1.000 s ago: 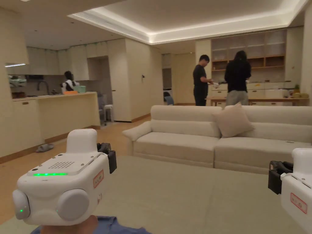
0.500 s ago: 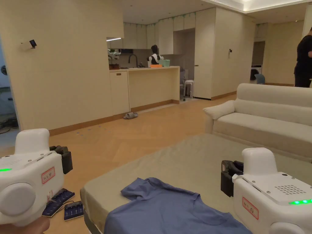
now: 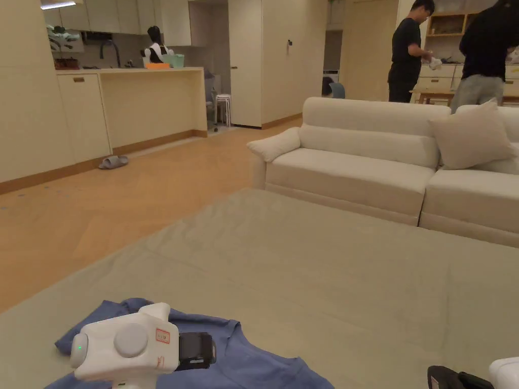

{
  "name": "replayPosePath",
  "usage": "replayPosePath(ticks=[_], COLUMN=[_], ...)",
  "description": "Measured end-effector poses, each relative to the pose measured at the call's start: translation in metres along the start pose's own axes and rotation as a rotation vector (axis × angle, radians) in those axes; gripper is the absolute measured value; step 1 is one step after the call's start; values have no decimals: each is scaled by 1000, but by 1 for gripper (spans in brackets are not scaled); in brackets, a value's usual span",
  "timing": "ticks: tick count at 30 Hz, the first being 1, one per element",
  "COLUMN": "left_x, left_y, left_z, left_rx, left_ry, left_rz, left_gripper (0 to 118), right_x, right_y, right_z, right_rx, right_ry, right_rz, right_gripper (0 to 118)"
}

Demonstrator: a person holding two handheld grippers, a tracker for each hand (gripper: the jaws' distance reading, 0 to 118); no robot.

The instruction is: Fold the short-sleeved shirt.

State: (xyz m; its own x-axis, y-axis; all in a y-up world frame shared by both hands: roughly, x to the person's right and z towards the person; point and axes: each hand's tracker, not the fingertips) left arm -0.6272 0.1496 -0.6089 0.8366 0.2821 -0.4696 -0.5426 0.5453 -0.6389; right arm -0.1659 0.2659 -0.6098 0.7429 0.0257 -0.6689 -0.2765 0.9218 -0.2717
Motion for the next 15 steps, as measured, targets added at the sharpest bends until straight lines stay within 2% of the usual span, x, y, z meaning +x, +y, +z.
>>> replayPosePath(ticks=[4, 6, 7, 8, 9, 10, 11, 12, 13, 14, 15], left_x=[9, 34, 40, 43, 42, 40, 41, 41, 39, 33, 29], left_y=[-14, -14, -21, -26, -28, -25, -26, -24, -25, -25, -27], left_z=[-85, -75, -75, -72, -65, -55, -48, -41, -36, -29, -25], left_rx=[-182, -37, -77, -52, -15, -19, -54, -39, -30, -21, -40], left_ry=[38, 244, 259, 240, 235, 222, 187, 212, 271, 233, 145], left_rz=[68, -156, -196, -246, -251, -211, -172, -222, -235, -200, -102], left_gripper=[117, 118, 117, 111, 98, 79, 45, 2, 2, 2, 2], right_x=[20, 27, 30, 33, 37, 39, 41, 42, 45, 47, 51], right_y=[-28, -36, -39, -42, -45, -48, -49, -50, -51, -52, -52], right_z=[-10, -14, -14, -14, -13, -11, -9, -6, -1, 4, 10], right_rx=[-35, -64, -70, -76, -80, -78, -80, -86, -83, -82, -81], right_ry=[-60, -74, -85, -92, -88, -83, -89, -96, -100, -96, -95], right_rz=[-30, -40, -54, -75, -101, -113, -114, -117, -126, -139, -155], right_gripper=[0, 0, 0, 0, 0, 0, 0, 0, 0, 0, 0])
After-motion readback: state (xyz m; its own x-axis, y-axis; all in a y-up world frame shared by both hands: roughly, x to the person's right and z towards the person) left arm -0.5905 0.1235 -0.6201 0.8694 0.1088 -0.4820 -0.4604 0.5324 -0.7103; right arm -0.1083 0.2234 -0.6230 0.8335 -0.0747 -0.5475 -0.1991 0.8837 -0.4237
